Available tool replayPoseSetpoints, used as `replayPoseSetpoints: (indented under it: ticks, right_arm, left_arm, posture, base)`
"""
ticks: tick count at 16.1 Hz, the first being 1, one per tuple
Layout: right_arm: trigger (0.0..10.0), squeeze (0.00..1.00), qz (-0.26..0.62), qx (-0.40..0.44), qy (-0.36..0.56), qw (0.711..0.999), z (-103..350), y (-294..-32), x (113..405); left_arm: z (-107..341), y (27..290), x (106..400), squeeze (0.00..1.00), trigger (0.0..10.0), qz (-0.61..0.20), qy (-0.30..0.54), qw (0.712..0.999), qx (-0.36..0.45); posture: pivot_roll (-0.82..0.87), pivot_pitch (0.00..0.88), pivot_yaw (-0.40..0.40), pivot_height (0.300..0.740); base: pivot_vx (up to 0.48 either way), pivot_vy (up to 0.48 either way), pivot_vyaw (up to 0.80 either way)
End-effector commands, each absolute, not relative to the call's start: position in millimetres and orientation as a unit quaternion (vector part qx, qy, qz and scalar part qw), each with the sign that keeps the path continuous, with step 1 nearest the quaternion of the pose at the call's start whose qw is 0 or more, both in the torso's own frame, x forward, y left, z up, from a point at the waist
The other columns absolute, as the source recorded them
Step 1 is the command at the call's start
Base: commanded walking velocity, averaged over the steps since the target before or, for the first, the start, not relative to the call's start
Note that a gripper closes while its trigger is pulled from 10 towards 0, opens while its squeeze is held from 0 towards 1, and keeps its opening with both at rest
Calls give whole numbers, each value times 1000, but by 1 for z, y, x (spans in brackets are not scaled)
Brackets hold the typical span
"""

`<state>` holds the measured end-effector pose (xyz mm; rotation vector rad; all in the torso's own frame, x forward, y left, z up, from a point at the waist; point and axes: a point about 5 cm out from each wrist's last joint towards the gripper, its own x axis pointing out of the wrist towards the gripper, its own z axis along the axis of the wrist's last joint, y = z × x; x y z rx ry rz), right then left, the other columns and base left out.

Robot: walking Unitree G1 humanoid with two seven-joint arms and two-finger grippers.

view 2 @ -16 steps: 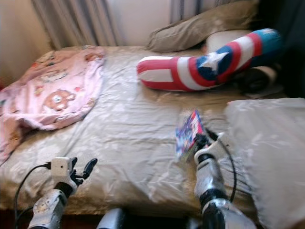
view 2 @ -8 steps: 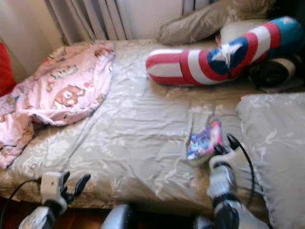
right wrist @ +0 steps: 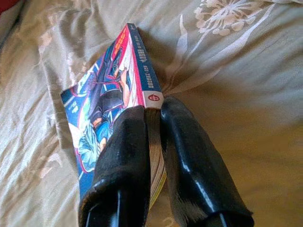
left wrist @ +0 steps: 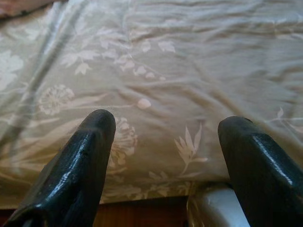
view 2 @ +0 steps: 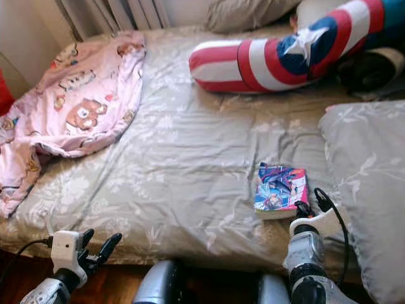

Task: Clean up the room

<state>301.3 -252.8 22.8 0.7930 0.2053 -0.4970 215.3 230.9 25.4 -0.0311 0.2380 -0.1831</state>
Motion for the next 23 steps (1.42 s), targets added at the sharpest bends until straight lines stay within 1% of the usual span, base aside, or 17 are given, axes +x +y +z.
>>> replayPoseSetpoints:
  ticks: [1,7,9,10,12,15,18,20,21,22,23]
  right_arm:
    - [10000,0,-254,378,95,885,24,-258,300]
    - [10000,0,-254,358,103,893,29,-265,302]
    - [10000,0,-229,338,123,905,28,-261,304]
    - [10000,0,-198,331,135,913,27,-255,306]
    - [10000,0,-186,320,137,919,29,-256,307]
    - [10000,0,-199,300,140,923,33,-271,305]
    - [10000,0,-197,280,143,929,36,-280,304]
    - [10000,0,-192,271,148,932,36,-282,303]
    - [10000,67,-187,269,150,933,36,-281,303]
    - [10000,1000,-185,267,152,933,36,-281,303]
    - [10000,1000,-186,265,154,934,36,-281,303]
  left_arm:
    - [24,237,210,0,10000,-85,133,987,-12]
    - [25,232,209,0,10000,-88,145,985,-17]
    - [25,232,211,0,10000,-87,147,985,-17]
    - [26,231,212,0,10000,-87,147,985,-18]
    - [26,230,212,0,10000,-87,146,985,-19]
    - [25,228,212,0,10000,-87,147,985,-23]
    - [24,226,213,0,10000,-88,147,985,-25]
    - [23,225,215,0,10000,-90,148,985,-26]
    - [23,224,215,0,10000,-90,148,985,-26]
    - [23,223,216,0,10000,-89,147,985,-27]
    - [23,223,216,0,10000,-89,147,985,-27]
  posture:
    - [223,215,159,632]
    - [212,225,159,632]
    - [210,228,156,632]
    - [208,228,156,632]
    - [205,229,155,632]
    - [196,234,151,632]
    - [188,236,150,632]
    - [181,234,147,632]
    - [182,232,146,632]
    - [183,231,146,632]
    - [182,229,146,632]
  base:
    - [0,0,0]
    - [0,0,0]
    - [0,0,0]
    - [0,0,0]
    - [0,0,0]
    - [0,0,0]
    - [0,0,0]
    - [0,0,0]
    - [0,0,0]
    - [0,0,0]
    - [0,0,0]
